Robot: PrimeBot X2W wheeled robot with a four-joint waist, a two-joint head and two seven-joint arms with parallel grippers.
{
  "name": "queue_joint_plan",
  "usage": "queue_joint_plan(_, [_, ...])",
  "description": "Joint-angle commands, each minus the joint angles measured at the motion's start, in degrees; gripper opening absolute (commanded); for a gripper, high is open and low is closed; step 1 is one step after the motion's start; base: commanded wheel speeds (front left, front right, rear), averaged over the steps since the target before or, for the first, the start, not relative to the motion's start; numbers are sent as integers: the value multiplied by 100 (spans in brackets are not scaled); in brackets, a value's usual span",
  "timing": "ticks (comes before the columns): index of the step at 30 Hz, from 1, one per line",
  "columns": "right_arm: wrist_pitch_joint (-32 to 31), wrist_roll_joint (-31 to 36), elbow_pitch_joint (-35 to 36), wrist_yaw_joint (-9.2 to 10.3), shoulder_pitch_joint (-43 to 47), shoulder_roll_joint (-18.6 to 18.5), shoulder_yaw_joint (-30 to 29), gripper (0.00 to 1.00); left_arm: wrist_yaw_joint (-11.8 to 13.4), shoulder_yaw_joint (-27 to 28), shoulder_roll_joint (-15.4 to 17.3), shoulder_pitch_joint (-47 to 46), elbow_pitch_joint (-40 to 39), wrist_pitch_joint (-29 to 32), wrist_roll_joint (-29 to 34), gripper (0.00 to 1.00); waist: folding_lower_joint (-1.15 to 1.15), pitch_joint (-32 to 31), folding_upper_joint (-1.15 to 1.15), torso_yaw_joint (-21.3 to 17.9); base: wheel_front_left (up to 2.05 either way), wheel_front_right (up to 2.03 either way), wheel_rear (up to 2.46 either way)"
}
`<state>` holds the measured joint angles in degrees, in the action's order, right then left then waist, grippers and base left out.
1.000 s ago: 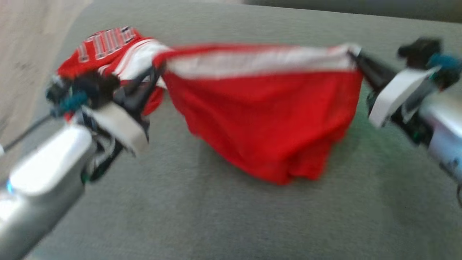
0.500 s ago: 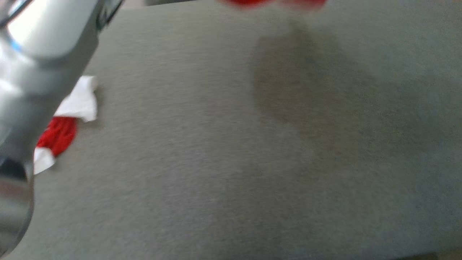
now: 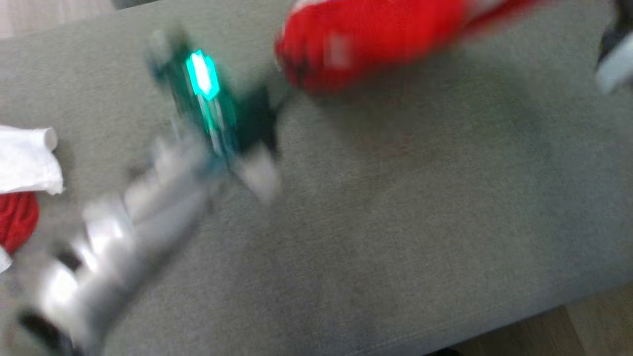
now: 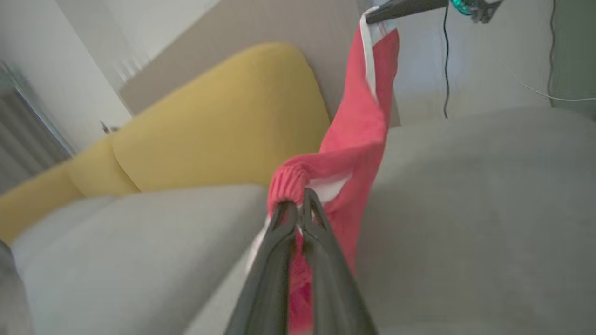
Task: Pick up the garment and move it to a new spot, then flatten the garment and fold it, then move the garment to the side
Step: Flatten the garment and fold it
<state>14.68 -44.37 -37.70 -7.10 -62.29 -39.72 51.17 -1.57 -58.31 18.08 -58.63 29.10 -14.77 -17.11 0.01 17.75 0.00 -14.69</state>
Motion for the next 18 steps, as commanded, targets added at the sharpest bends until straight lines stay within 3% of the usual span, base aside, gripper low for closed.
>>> queue_joint_plan(1, [31, -26, 177, -39, 260, -145, -236, 0, 101, 214, 208, 28, -300, -22, -4, 0, -1, -52, 0, 96, 0, 0, 0])
queue_joint_plan(9, [31, 632, 827, -39, 3155, -194, -1835, 0, 381, 288, 324, 2777, -1044, -22, -515, 0, -1, -576, 0, 392, 0, 0, 0])
queue_joint_plan(14, [18, 1046, 1407, -39, 4910, -44, -2864, 0, 523, 144, 492, 3592, -1483, -22, -468, 0, -1, -789, 0, 544, 0, 0, 0])
queue_joint_plan(18, [-303, 1449, 2253, -39, 5957, 85, -3866, 0, 568, -2, 691, 3911, -1887, 49, -451, 0, -1, -918, 0, 676, 0, 0, 0])
